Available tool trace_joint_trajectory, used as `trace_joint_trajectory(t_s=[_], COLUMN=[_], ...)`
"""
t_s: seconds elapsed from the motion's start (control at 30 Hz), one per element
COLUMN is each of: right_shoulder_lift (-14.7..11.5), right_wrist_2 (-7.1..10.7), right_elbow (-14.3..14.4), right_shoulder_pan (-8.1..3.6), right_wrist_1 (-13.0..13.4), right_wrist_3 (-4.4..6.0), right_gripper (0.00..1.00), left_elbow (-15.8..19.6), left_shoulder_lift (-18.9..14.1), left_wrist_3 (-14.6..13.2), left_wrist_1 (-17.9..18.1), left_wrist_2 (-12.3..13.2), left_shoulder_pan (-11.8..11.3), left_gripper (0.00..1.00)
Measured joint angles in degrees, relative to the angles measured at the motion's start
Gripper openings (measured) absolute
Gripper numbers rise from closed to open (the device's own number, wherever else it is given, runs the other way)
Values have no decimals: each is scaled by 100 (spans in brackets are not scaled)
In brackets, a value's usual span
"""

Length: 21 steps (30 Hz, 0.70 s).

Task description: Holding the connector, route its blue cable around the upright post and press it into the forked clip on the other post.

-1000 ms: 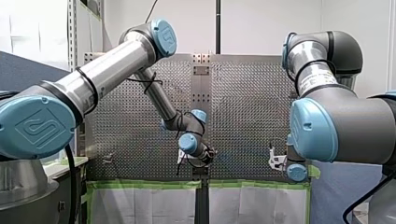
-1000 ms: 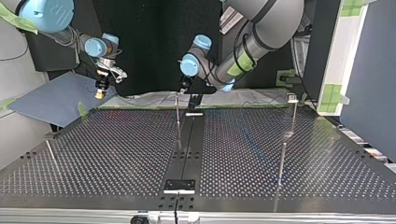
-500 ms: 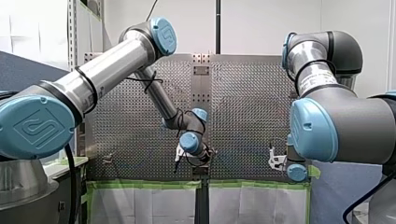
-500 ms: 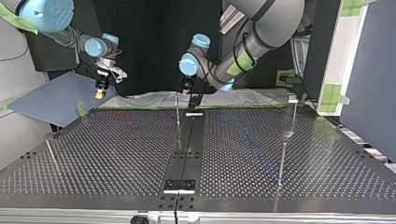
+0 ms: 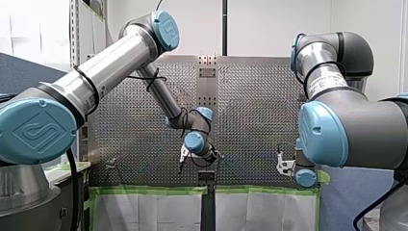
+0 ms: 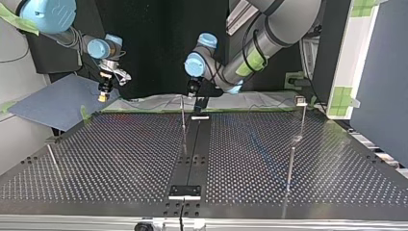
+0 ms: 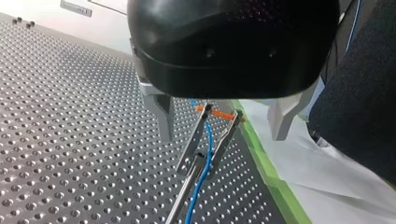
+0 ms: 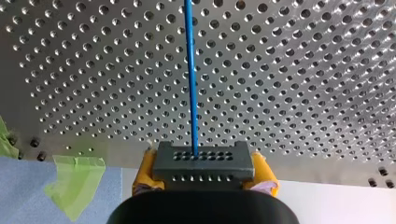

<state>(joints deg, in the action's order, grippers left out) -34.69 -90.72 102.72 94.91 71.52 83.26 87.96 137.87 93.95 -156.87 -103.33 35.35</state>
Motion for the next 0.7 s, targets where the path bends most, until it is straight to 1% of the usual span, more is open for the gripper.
trace_joint_trajectory(t_s=[0.7], right_shoulder_lift=[0], right_wrist_2=[27], right_elbow=[6], right_shoulder_pan=[-2], right_wrist_1=[3], right_wrist_3=[8], right_gripper=[0], left_elbow=[60], left_shoulder_lift=[-3], left_wrist_3=[8], left_wrist_1=[-14], left_wrist_2=[2], left_shoulder_pan=[17], left_gripper=[100])
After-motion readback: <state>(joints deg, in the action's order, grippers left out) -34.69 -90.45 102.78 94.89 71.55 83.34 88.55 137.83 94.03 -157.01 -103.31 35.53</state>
